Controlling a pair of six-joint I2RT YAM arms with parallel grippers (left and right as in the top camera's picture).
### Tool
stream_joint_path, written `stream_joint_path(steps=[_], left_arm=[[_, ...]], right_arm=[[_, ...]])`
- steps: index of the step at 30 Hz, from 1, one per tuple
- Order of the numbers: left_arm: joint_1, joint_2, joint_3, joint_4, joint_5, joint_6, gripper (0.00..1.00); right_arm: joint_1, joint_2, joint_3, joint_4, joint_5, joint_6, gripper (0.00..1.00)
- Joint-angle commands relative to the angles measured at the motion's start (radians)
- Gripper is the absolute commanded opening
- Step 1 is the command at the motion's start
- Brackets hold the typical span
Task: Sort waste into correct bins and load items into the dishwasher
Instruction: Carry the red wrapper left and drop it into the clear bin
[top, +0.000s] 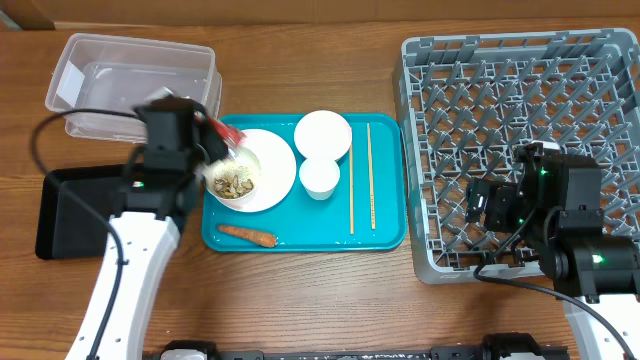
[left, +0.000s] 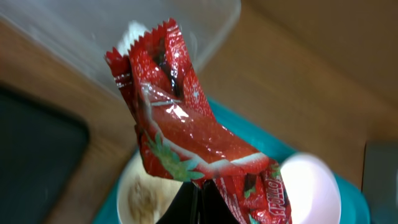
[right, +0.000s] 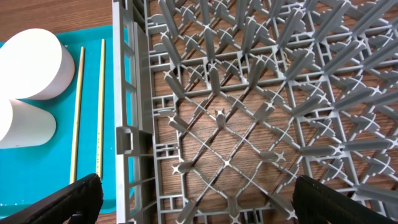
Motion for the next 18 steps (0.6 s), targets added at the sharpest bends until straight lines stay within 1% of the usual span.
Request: stream_joint_path(steps=[1,5,9,12,14,18], left_arm=[[0.081,0.027,0.031,0.100,-0.024,0.093,0.04],[0.146,0.093,0.031,0.208,-0.024,0.093,0.04],[0.175,0.192,0.032,0.295,-0.024,0.099,0.04],[0.178,0.276,0.036,0.381,-0.035,0.150,0.04],[0.178,0.311,0.045,0.410,-0.040,0.173,0.04],[0.178,0.362,0.094,0.407,-0.077,0.180,0.04]], right_arm=[[0.005,-0.004,0.034,0.005,0.006,-0.003,1.00],[0.005,-0.004,0.034,0.005,0.006,-0.003,1.00],[0.005,-0.004,0.034,0.005,0.006,-0.003,1.00],[0.005,-0.004,0.034,0.004,0.006,-0.003,1.00],[0.005,-0.004,0.034,0.004,0.006,-0.003,1.00],[0.005,-0.004,0.034,0.004,0.006,-0.003,1.00]])
